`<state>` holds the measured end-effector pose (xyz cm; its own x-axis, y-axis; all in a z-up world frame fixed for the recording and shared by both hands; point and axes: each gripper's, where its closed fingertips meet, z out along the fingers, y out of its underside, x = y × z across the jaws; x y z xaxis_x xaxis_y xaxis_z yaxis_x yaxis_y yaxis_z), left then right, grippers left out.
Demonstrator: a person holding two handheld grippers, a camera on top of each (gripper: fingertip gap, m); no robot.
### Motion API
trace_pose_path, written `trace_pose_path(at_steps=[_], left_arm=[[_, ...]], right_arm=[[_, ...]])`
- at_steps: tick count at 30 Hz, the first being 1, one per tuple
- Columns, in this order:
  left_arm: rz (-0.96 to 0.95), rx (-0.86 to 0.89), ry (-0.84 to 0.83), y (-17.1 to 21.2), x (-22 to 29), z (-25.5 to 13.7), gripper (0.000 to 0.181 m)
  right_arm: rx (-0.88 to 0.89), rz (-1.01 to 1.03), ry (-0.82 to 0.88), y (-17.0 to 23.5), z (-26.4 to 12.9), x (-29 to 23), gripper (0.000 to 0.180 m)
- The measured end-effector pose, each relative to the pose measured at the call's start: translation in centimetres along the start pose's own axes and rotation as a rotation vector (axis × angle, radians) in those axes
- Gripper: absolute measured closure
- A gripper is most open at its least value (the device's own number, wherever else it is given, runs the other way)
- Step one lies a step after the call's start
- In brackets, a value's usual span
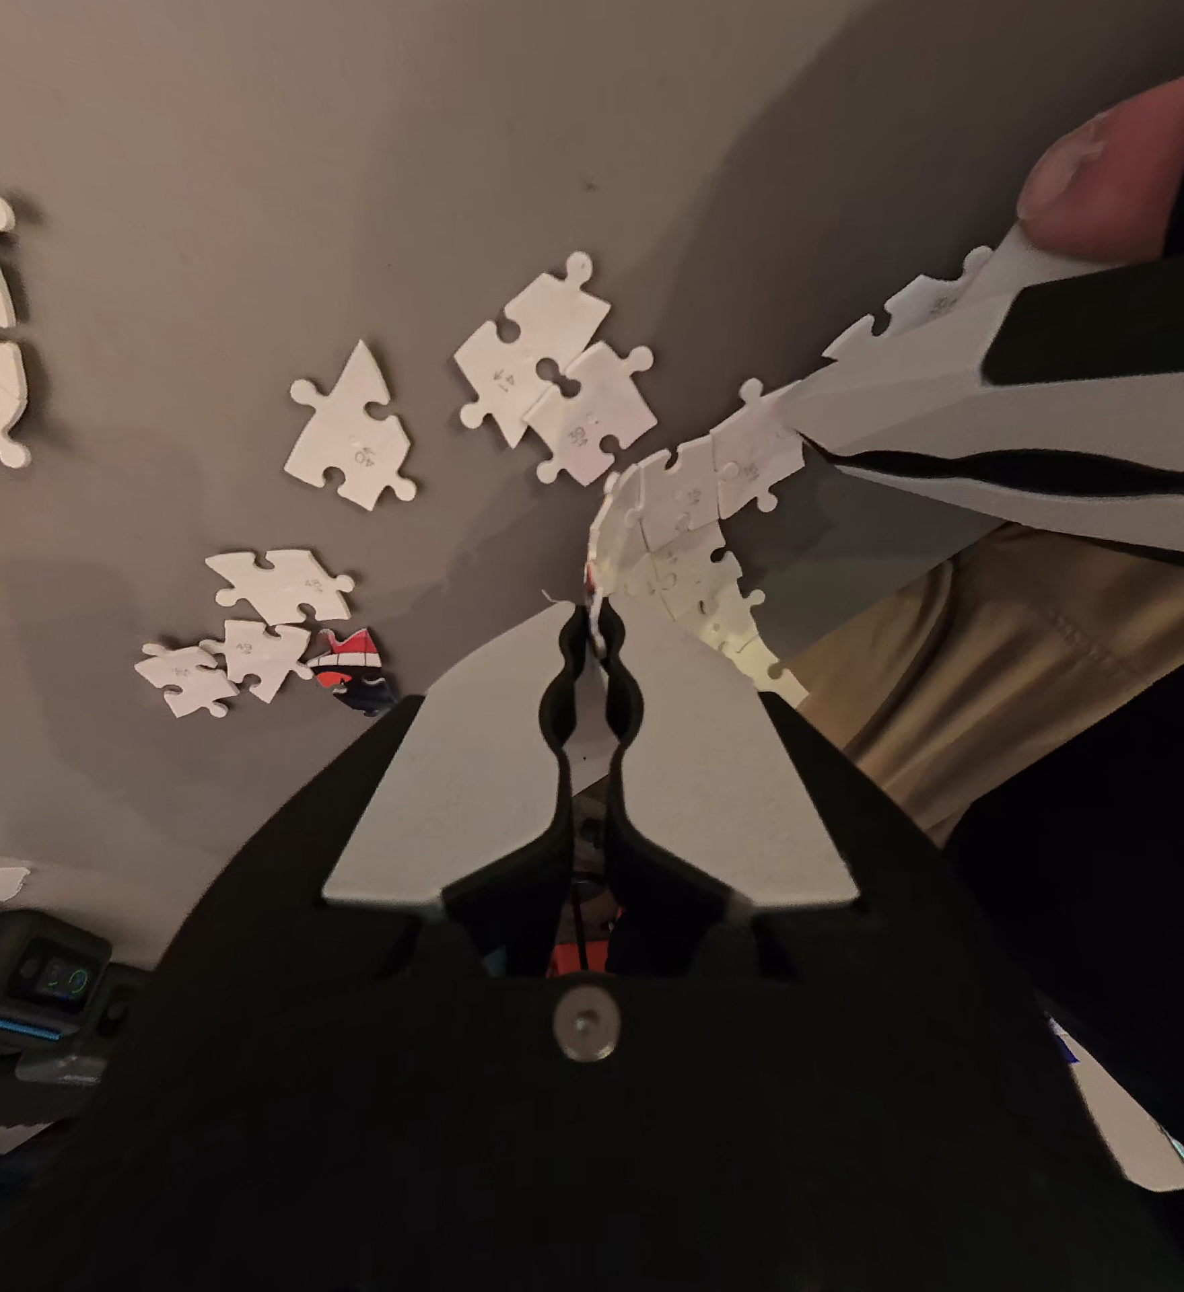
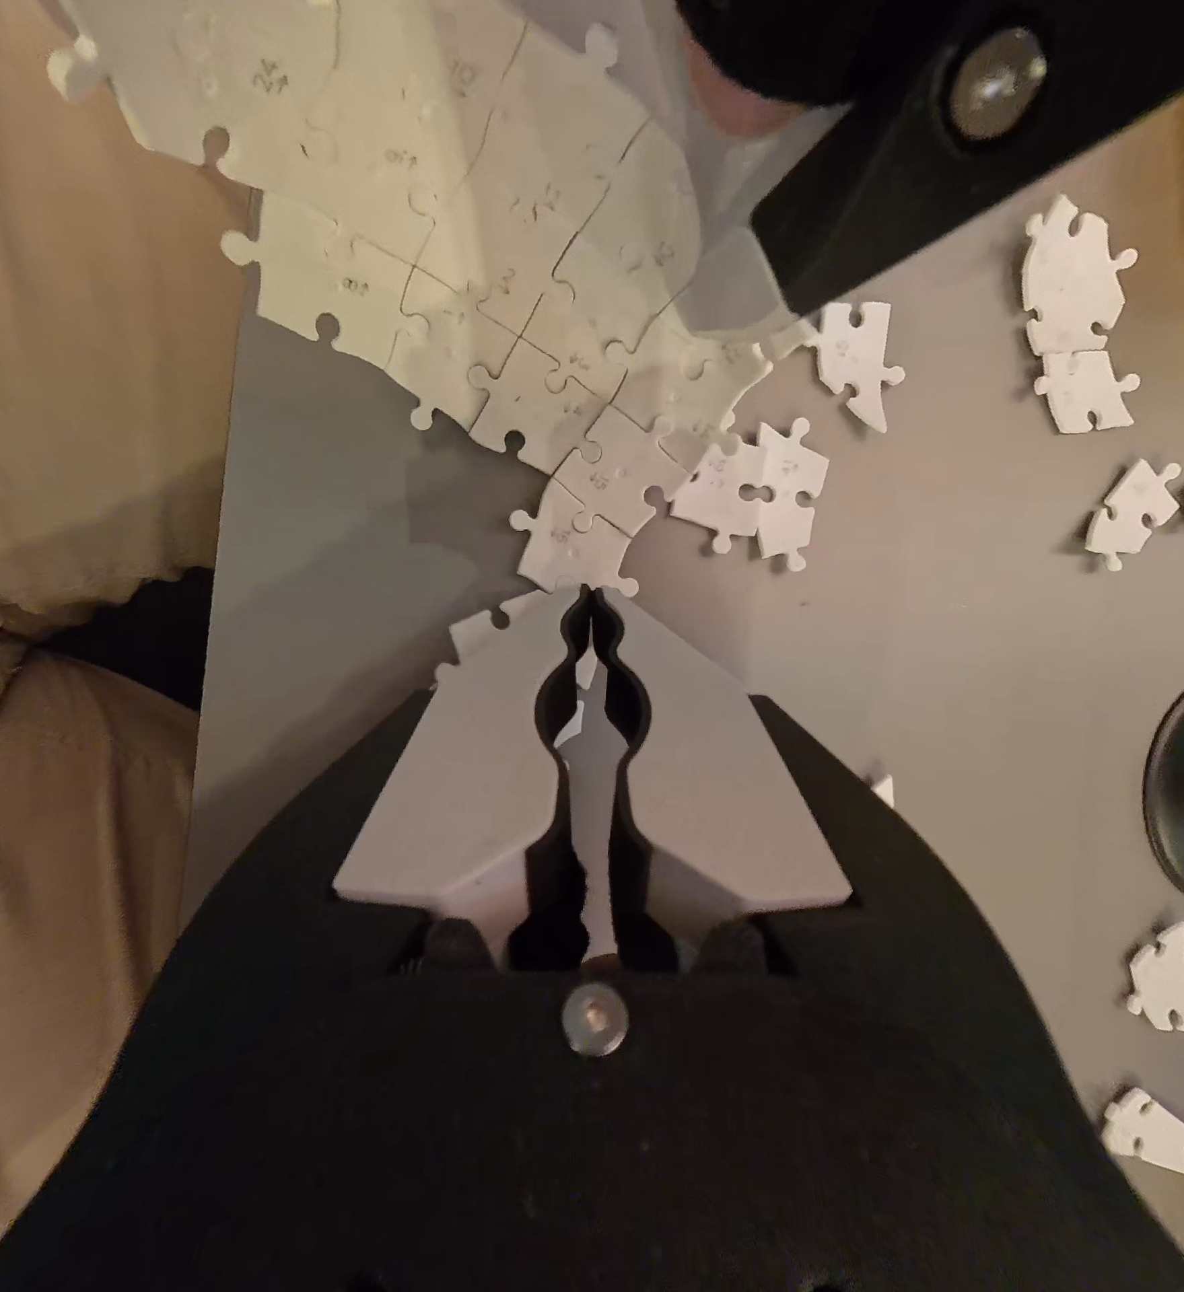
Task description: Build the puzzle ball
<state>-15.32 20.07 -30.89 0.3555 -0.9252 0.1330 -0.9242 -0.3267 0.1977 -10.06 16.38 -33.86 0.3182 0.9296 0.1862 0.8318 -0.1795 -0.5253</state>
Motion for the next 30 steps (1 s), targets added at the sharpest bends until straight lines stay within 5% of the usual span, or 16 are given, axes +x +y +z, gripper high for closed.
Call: trace_pose_path(at_steps=[30], left_arm=[[-0.012,0.185,0.000,-0.2,-0.6,-0.4,0.178]], right_arm=[[-0.003,0.240,-0.049,2.0,-2.9,1.5,0.178]])
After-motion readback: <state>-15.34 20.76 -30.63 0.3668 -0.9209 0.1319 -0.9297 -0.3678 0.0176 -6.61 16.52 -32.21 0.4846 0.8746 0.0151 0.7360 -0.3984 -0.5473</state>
